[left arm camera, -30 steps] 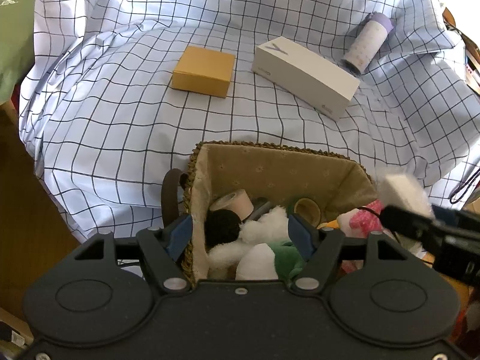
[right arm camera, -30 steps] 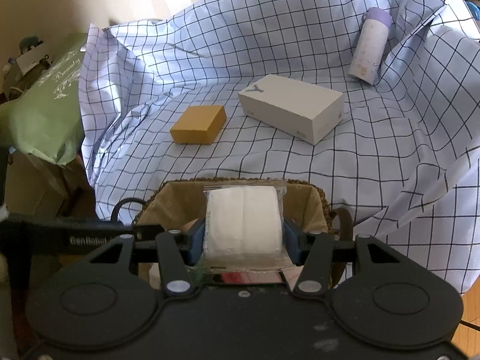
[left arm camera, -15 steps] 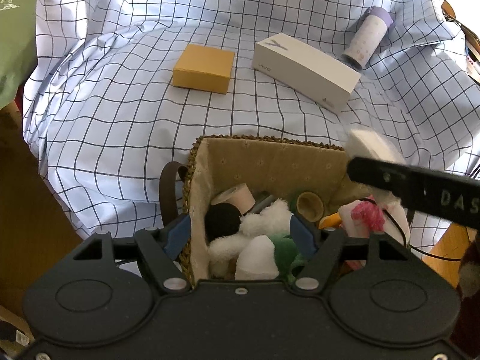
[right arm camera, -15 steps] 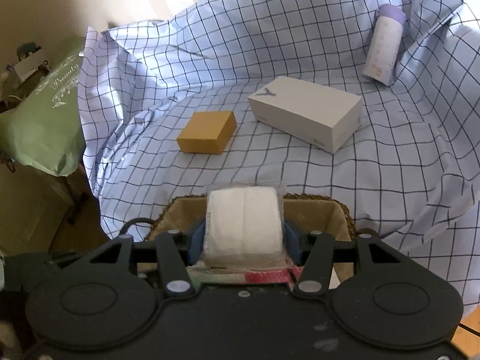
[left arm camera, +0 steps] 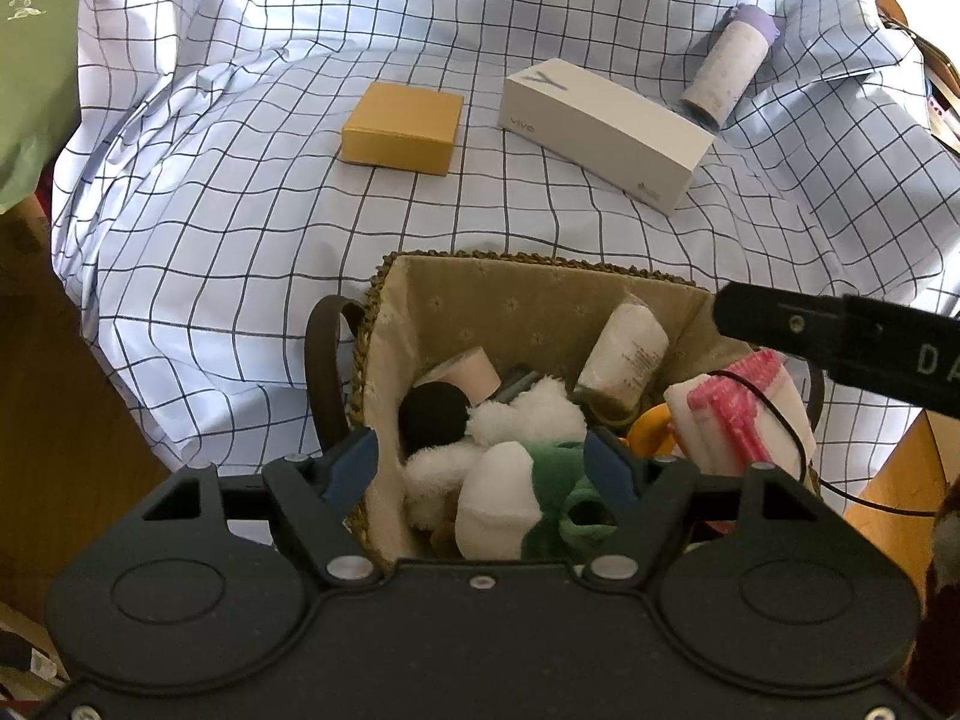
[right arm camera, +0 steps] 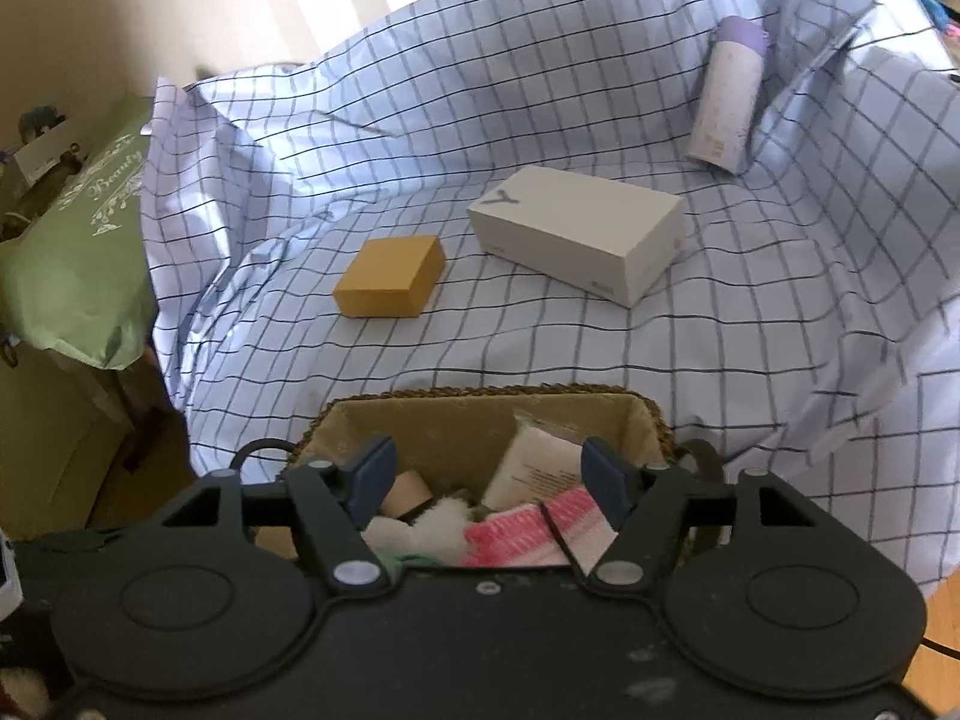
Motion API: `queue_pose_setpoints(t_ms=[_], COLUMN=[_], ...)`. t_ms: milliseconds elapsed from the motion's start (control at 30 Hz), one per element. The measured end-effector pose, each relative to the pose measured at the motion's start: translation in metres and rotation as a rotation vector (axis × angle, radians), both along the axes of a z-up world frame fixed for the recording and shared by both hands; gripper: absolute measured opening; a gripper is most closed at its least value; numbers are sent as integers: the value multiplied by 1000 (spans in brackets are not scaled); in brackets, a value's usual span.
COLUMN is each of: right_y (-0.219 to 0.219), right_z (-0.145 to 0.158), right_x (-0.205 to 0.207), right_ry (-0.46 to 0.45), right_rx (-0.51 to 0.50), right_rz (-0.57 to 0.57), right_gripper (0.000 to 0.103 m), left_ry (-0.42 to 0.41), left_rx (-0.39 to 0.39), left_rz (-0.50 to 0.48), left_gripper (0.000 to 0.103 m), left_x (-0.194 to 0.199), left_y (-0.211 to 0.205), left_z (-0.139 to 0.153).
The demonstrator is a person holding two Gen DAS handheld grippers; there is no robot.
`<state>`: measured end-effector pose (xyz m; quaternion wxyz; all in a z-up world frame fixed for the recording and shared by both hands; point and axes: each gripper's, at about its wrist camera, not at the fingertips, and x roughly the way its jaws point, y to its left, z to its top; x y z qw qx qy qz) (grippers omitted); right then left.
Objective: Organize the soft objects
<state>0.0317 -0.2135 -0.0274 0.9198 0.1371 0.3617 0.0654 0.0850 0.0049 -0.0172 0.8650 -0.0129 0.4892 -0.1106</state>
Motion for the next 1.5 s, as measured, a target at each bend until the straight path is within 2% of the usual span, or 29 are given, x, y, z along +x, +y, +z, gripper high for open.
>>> queue_pose_setpoints(t_ms=[267,400,467,600,867,1067,1300,1500], right_y=[-6,-6,-6,-7,-11,-20,-22,-20], right_z=[5,7,7,7,5,3,-4,-9], right_x=[-21,-32,-35,-44,-62,-81,-90,-93], right_ry=[-28,-37,-38,-37,-25,-21,26,32], right_rx=[-49,-83,-91,-92,-94,-97,-114,-122], right_rz=[-67,-89,-94,-106,-145,-182,-170,-163], right_gripper=[85,91,97,103,103,103,103,103], left_ry=[-29,-63,-77,-98,-114,-137,-176,-168], left_rx=[-3,1,6,15,-4,-11,27,59], left_rz=[28,44,47,53,89,125,164,153], left_gripper=[73,78,79,87,96,98,99,99], left_x=[-12,-19,-22,-28,-46,-60,-72,-75], left_y=[-1,-1,-3,-5,-6,-3,-4,-8], left_z=[5,10,12,15,16,20,26,22])
